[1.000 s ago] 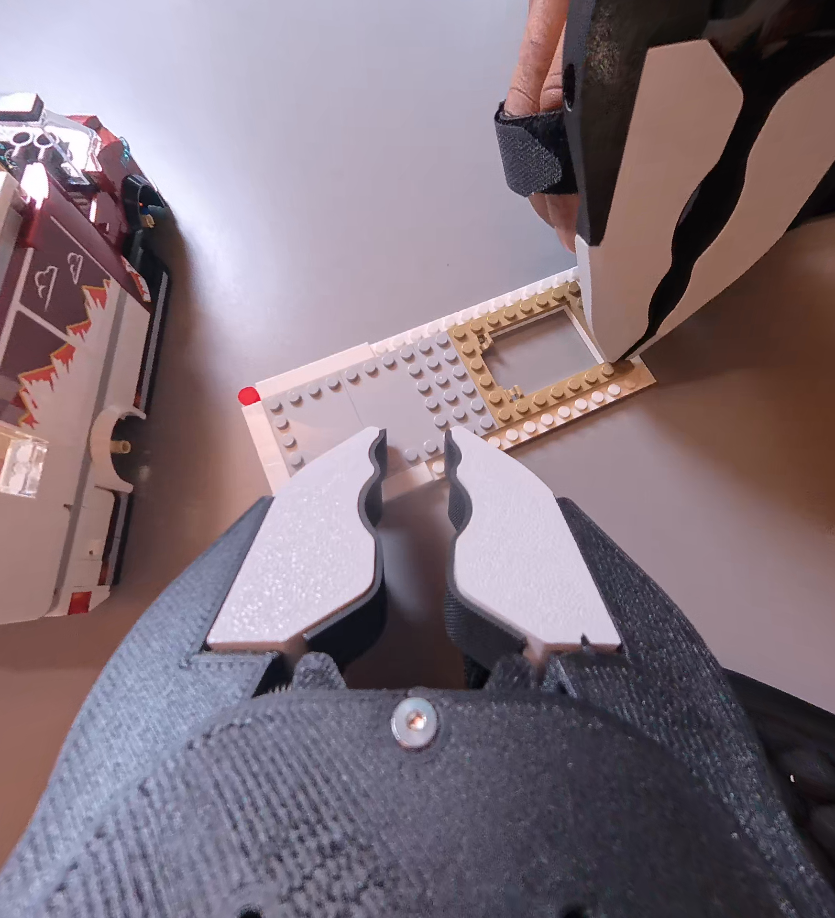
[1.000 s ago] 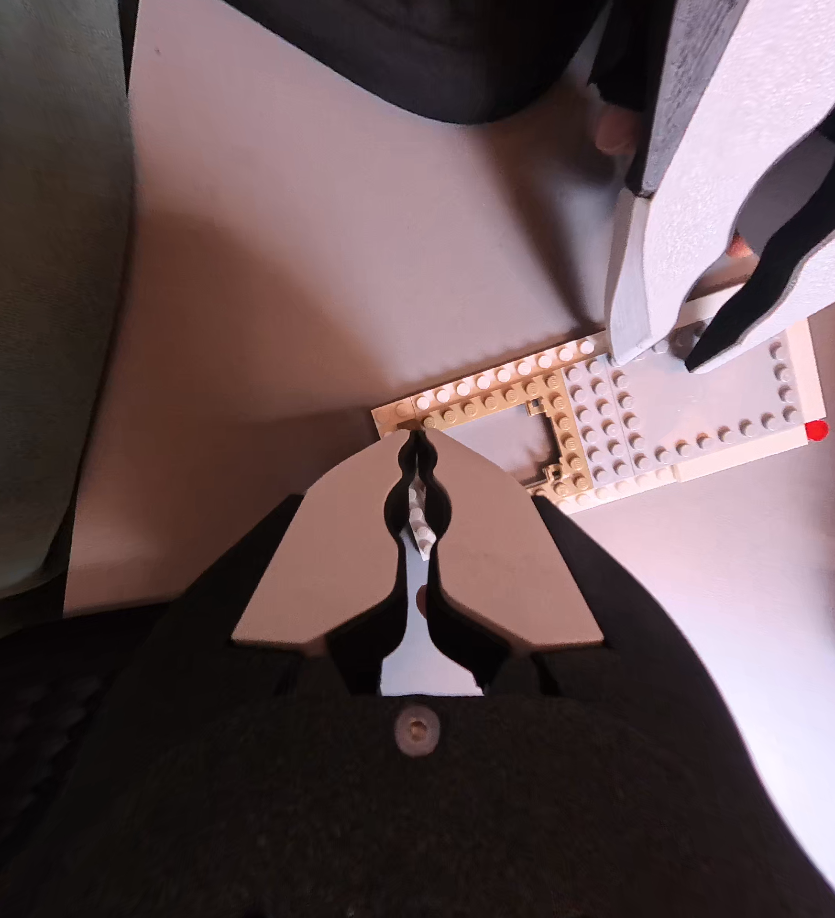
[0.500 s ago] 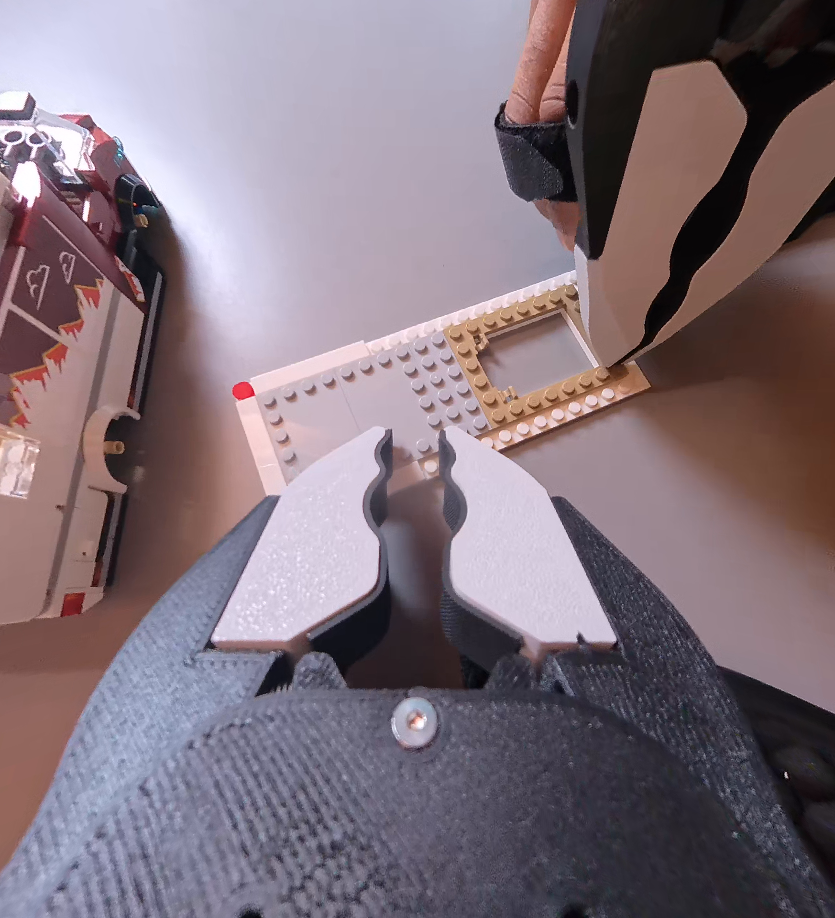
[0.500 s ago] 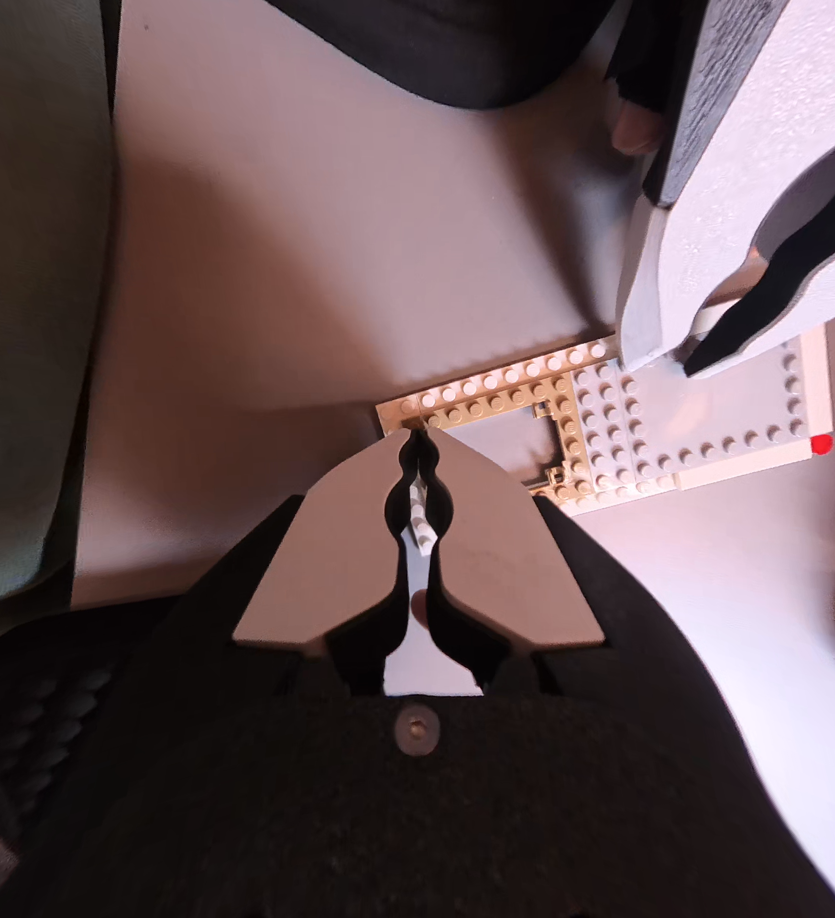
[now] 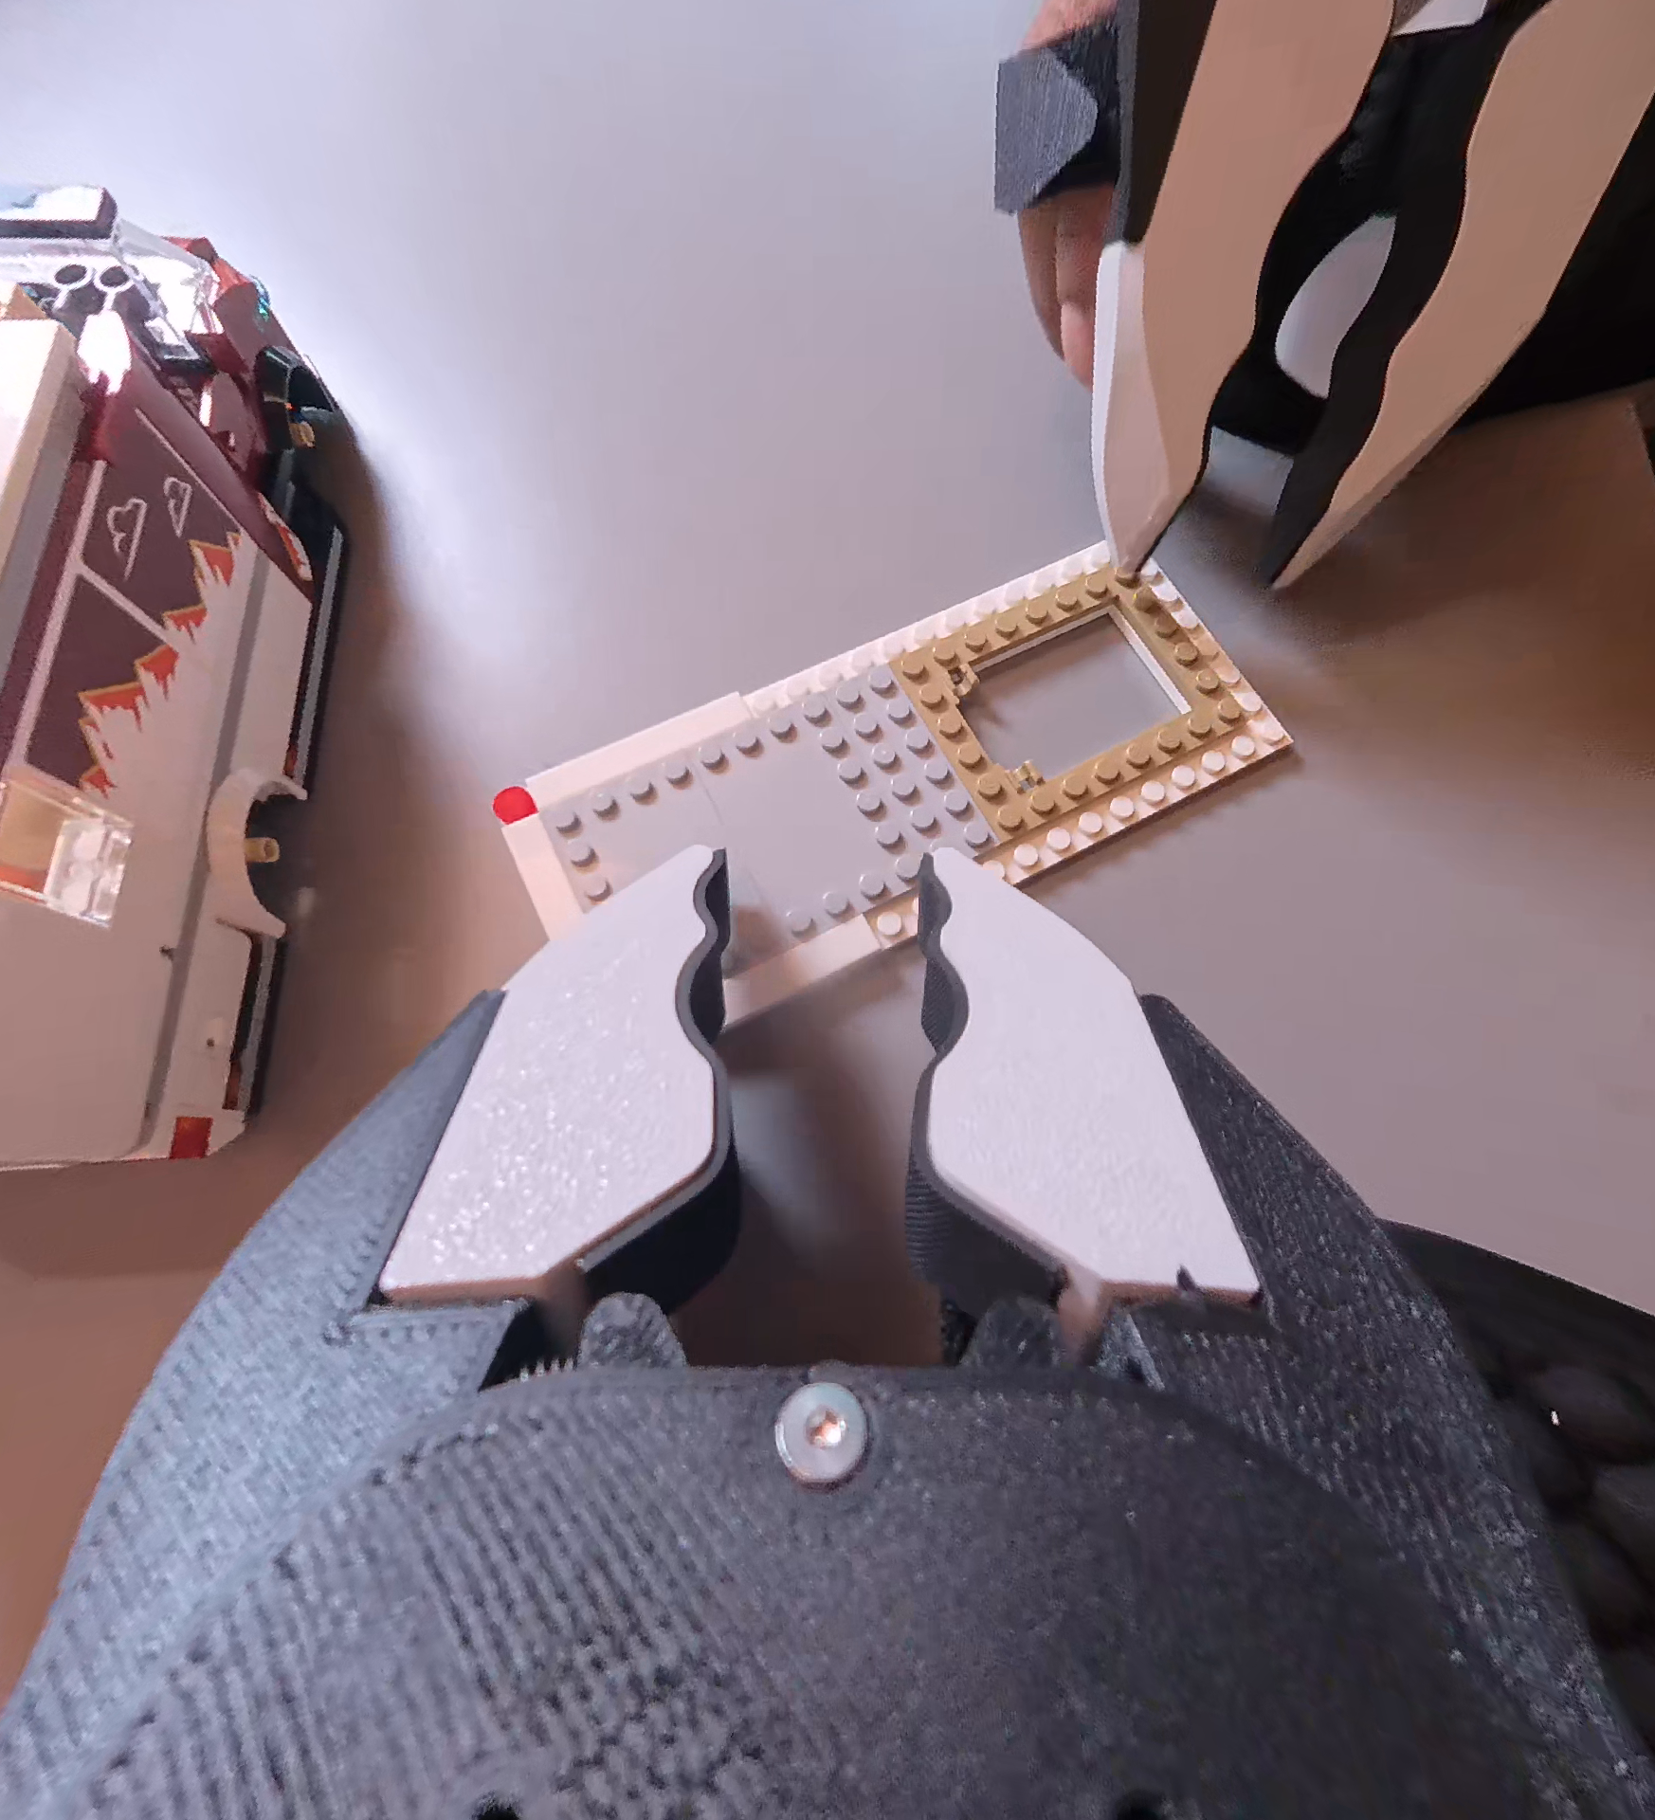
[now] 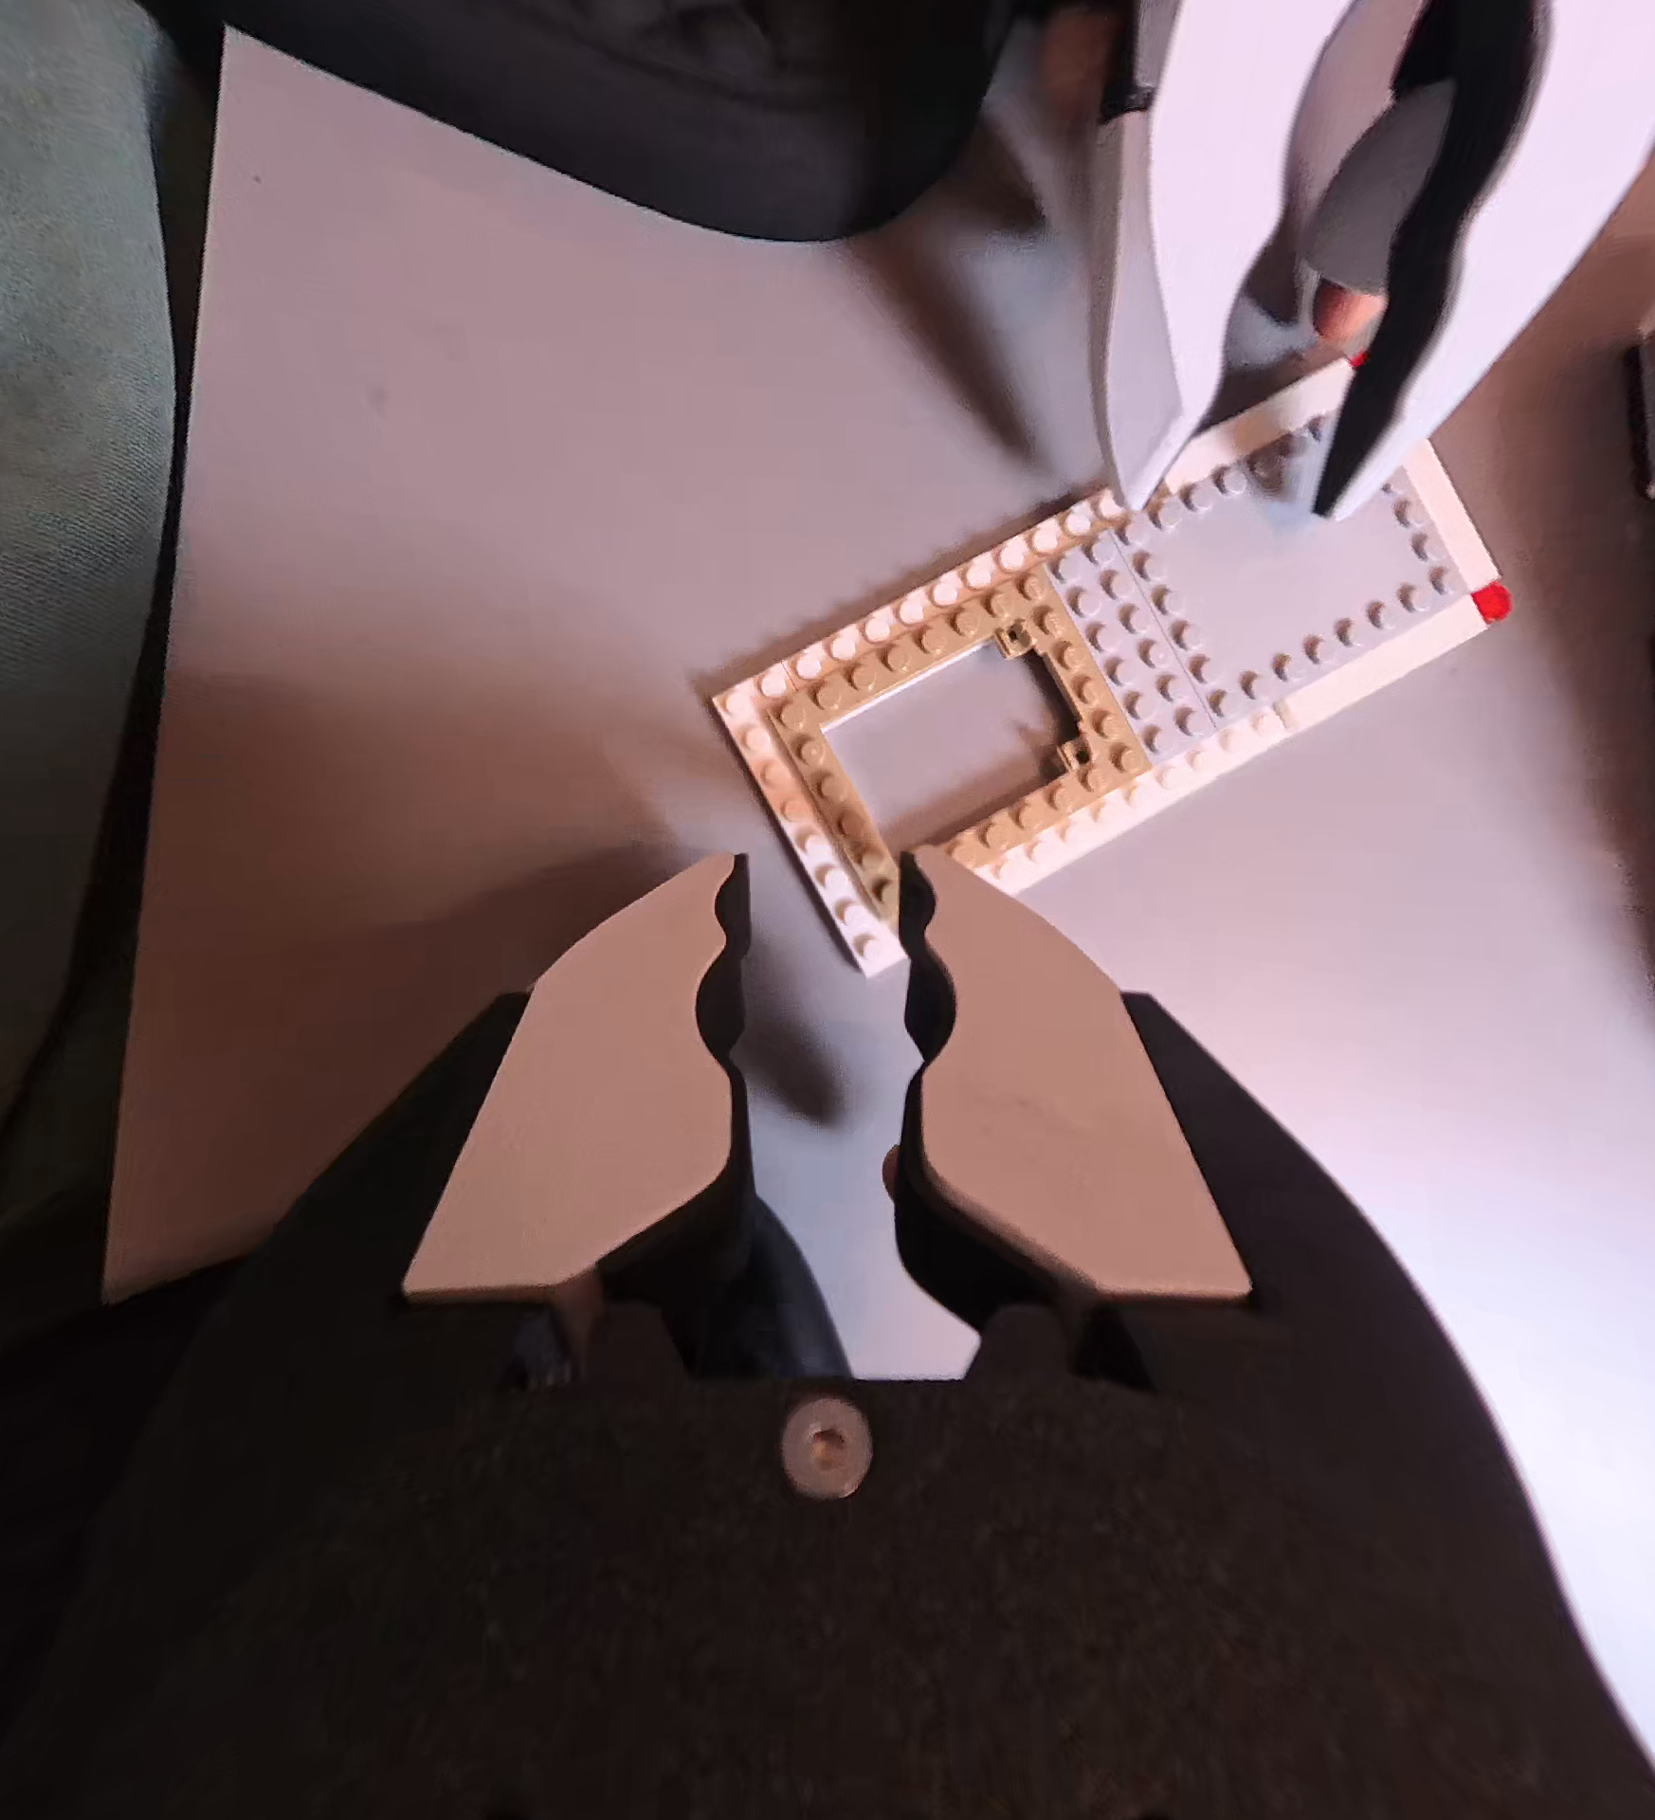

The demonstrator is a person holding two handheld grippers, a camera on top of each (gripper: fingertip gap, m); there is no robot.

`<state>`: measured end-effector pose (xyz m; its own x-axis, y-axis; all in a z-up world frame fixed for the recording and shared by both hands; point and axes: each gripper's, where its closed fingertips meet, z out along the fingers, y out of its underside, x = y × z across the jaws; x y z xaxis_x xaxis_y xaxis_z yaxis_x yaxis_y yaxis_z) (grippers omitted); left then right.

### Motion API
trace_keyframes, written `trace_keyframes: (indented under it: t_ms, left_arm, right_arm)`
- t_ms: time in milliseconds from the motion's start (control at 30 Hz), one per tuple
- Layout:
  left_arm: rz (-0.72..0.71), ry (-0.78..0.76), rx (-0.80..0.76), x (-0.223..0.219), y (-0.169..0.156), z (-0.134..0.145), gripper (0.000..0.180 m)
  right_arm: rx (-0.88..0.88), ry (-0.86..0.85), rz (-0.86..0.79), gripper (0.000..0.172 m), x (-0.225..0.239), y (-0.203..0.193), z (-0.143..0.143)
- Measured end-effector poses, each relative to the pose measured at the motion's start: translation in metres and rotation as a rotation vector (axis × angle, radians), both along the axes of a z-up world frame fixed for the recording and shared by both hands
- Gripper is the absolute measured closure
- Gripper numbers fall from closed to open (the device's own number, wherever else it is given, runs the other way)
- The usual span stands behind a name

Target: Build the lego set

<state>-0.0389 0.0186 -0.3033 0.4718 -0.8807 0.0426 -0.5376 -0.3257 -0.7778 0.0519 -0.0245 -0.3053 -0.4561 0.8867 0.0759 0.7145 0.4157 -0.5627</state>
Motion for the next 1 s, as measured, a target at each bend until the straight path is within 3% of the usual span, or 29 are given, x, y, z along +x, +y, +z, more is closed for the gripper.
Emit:
trace_keyframes:
  t_ms: [33,333,500,633,733,867,1000]
  left_arm:
    - [-0.001,-0.002,0.007,0.000,0.000,0.001,0.144]
    - [-0.020,-0.053,0.021,0.000,-0.001,0.007,0.144]
    - [-0.175,-0.058,0.092,0.022,-0.027,0.023,0.136]
    - [-0.290,-0.028,0.273,0.047,-0.050,0.043,0.129]
    - [-0.277,0.045,0.471,0.056,-0.047,0.057,0.129]
    - [-0.146,0.120,0.749,0.050,-0.023,0.078,0.163]
    - [-0.089,0.074,0.846,0.045,-0.020,0.095,0.170]
  right_arm:
    - [0.014,-0.009,0.026,0.144,-0.002,-0.002,-0.002]
    - [0.019,-0.237,0.267,0.155,-0.006,-0.010,-0.012]
    - [-0.131,-0.289,0.310,0.156,-0.004,-0.019,0.003]
    - [-0.379,-0.198,0.263,0.156,-0.017,-0.017,0.050]
    - [-0.532,-0.120,0.221,0.156,-0.028,-0.006,0.086]
    - [-0.658,-0.007,0.201,0.156,-0.036,-0.003,0.114]
    - [-0.591,0.205,0.116,0.156,-0.042,0.009,0.130]
